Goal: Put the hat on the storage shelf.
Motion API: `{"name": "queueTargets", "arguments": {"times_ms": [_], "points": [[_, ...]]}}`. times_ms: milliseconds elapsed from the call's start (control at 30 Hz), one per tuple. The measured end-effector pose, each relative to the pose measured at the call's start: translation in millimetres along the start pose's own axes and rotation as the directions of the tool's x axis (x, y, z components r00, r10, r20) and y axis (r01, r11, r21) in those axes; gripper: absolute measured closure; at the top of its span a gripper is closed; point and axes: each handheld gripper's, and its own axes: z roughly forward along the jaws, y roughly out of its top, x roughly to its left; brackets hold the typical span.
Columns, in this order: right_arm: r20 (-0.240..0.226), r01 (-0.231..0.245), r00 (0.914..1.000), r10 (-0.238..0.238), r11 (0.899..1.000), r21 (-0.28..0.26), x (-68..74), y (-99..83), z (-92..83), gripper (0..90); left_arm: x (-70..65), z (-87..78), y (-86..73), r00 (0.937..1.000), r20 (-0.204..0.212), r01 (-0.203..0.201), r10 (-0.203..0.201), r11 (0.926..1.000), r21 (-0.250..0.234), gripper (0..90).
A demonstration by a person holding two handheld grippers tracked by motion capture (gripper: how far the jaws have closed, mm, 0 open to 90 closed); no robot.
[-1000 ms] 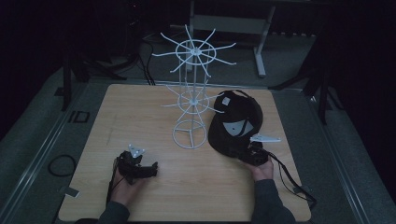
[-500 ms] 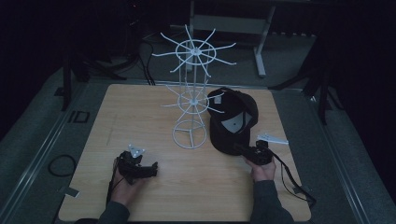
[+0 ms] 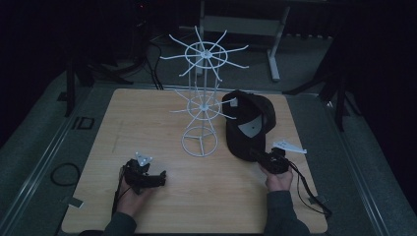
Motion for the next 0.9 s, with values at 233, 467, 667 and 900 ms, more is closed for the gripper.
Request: {"name": "queueTargets", "arguments": {"times_ms": [233,467,667,900], "points": [[0.018,0.01,0.9998,-0.01,1.0,-0.021,-0.5,5.4,-5.8,86.7,0.1,0.0,0.0,1.0,0.0,-0.001,0.001,1.0,0.001,0.1],[0.036,0.028,0.999,-0.027,0.999,-0.04,0.6,11.5,-10.6,86.6,0.1,0.0,0.0,1.0,0.0,-0.001,0.001,1.0,0.001,0.1],[0.05,0.043,0.9979,-0.041,0.998,-0.046,1.5,17.0,-14.0,86.7,0.1,0.0,0.0,1.0,0.0,-0.001,0.001,1.0,0.001,0.1],[0.058,0.063,0.9965,-0.059,0.997,-0.054,2.2,24.2,-18.4,86.7,0.0,0.0,0.0,1.0,-0.001,0.0,0.0,1.0,-0.001,0.1]]}}
